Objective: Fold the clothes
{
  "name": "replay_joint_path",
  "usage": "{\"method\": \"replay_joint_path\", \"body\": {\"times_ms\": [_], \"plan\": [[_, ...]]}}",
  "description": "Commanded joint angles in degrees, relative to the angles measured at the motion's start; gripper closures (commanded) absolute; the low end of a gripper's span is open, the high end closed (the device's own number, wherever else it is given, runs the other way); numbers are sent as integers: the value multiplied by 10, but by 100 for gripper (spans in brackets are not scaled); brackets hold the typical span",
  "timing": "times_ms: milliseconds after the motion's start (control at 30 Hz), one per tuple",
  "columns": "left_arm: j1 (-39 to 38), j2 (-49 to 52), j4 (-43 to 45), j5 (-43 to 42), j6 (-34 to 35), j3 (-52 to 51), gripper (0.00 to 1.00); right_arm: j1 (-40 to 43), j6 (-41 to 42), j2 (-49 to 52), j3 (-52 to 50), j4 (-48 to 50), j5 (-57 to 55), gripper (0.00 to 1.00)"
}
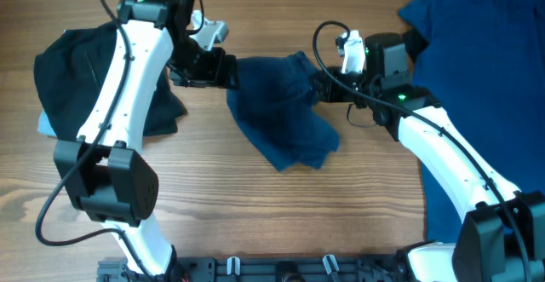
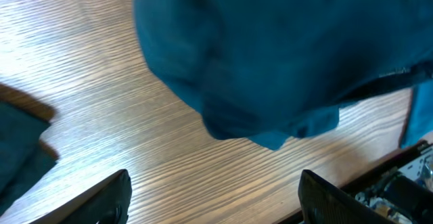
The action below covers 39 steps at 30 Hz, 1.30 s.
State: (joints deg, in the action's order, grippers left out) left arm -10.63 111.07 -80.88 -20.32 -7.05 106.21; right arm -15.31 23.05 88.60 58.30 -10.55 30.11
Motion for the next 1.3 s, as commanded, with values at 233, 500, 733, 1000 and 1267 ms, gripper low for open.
{"method": "replay_joint_path", "body": {"times_ms": [233, 500, 733, 1000, 1267], "plan": [[-31, -16, -13, -17, -33, -3, 26, 0, 89, 1, 5, 189, 38, 95], [-43, -16, -12, -17, -63, -3, 26, 52, 64, 0, 5, 94, -38, 40], [-196, -16, 103, 188, -99, -3, 22, 215, -17, -38, 5, -82, 21, 38], [-321, 58, 258, 344, -181, -3, 8, 293, -92, -114, 5, -205, 40, 30], [-330, 165, 312, 404, -183, -3, 17, 345, -79, -135, 5, -233, 45, 27]]}}
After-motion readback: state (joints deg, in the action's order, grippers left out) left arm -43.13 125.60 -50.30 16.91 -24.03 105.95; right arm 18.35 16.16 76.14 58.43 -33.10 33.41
